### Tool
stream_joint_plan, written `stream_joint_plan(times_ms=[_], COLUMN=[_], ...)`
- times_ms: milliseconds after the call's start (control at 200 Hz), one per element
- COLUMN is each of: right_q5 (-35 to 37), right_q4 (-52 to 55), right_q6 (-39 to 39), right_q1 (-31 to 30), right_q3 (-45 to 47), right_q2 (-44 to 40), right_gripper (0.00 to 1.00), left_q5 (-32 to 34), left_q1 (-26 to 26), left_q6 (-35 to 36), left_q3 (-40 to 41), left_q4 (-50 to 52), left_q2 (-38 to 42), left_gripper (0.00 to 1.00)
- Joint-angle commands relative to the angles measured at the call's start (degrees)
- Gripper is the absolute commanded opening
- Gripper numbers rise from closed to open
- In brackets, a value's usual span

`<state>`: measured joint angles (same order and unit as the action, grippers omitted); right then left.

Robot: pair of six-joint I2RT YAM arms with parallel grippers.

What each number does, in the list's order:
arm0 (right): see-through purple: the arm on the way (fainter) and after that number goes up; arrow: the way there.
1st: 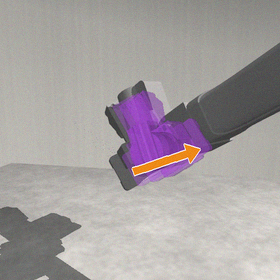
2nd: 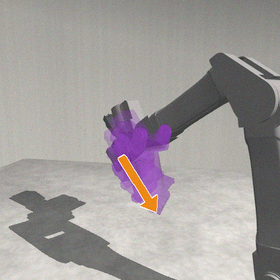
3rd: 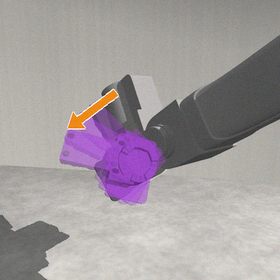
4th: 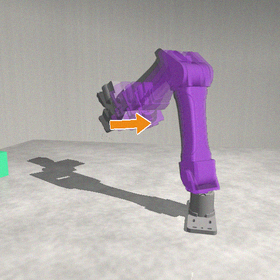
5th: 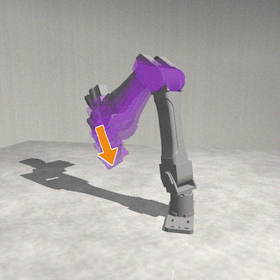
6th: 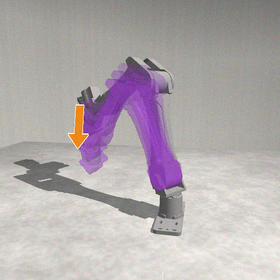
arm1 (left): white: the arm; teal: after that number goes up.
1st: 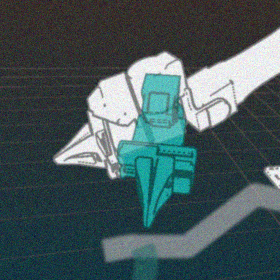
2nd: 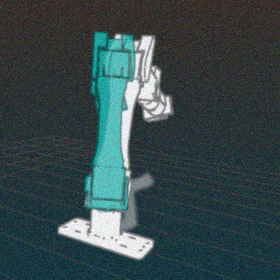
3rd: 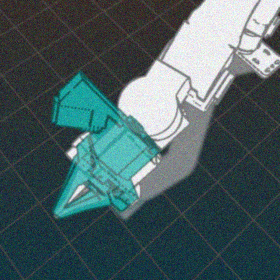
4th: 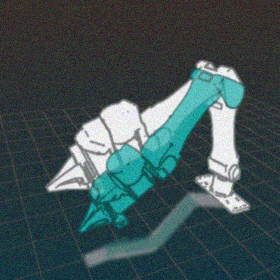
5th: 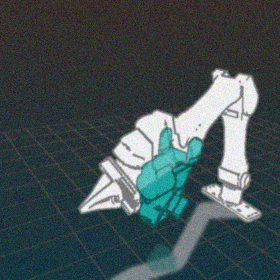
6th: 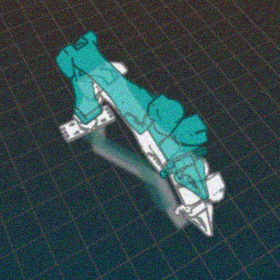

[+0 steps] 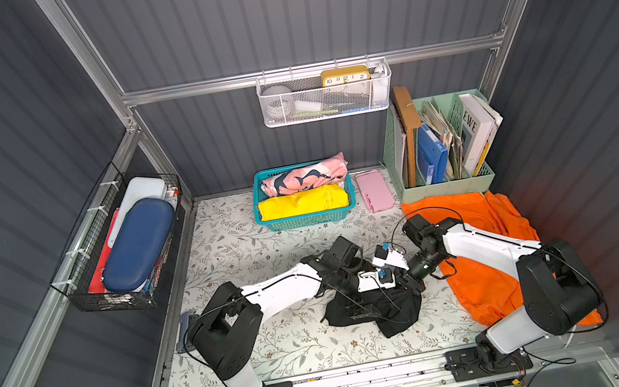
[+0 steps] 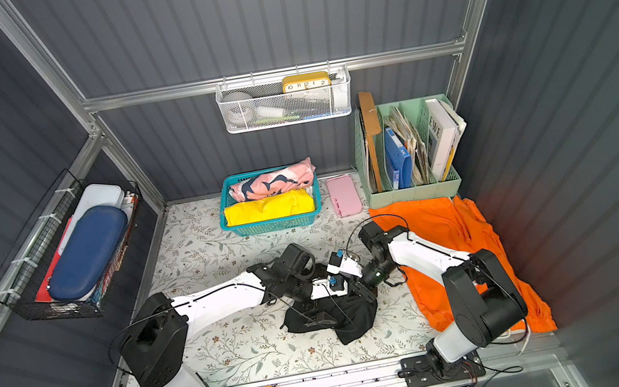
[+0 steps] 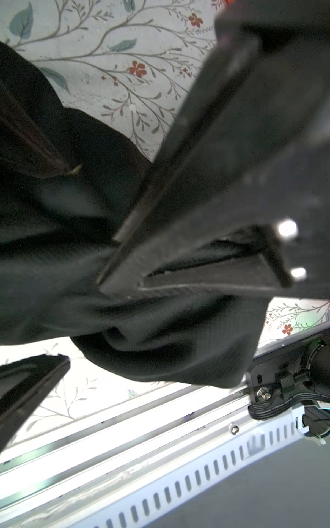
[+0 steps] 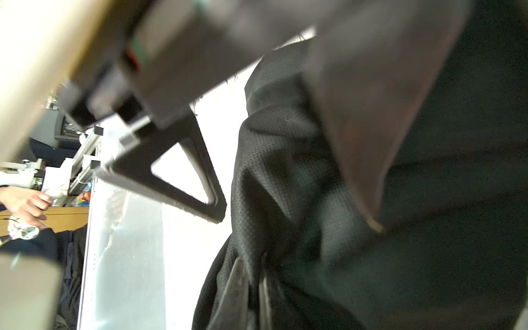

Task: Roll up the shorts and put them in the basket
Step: Pick up the shorts from the center of the board.

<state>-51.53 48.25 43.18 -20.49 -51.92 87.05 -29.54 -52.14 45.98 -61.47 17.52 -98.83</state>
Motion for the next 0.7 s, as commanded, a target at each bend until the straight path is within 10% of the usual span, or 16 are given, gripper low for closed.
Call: stream_joint_plan(times_ms=[0,275,330,425,550,695], right_q5=[-3.32,-3.10,-2.58,-1.44,2.57,8.80], right_q4=[1.63,0.66,0.22,-1.50,-5.70,-13.20], right_q6=[1.23,0.45,0.04,-1.87,-5.69,-11.23], right_q1=[0.46,1.24,1.24,1.54,1.95,3.73], right_q3=[-1.31,-0.82,-0.67,-0.12,1.47,3.67], right_q2=[0.14,-0.87,-1.11,-2.07,-4.20,-9.10], right_gripper=[0.00,0.00,0.00,0.11,0.29,0.42], left_q5=[0.21,2.66,1.99,2.65,2.77,2.91], left_q1=[-0.59,-0.69,-0.74,-0.66,-0.63,1.08], left_q6=[1.37,2.16,2.43,2.61,1.24,-0.01], left_q3=[0.99,1.04,0.71,0.66,1.26,0.55], left_q4=[-1.03,-0.41,0.55,0.97,0.68,1.70], left_q2=[-3.24,-8.29,-8.71,-8.36,-6.87,-4.29], left_gripper=[1.00,0.95,0.82,0.33,0.00,0.00])
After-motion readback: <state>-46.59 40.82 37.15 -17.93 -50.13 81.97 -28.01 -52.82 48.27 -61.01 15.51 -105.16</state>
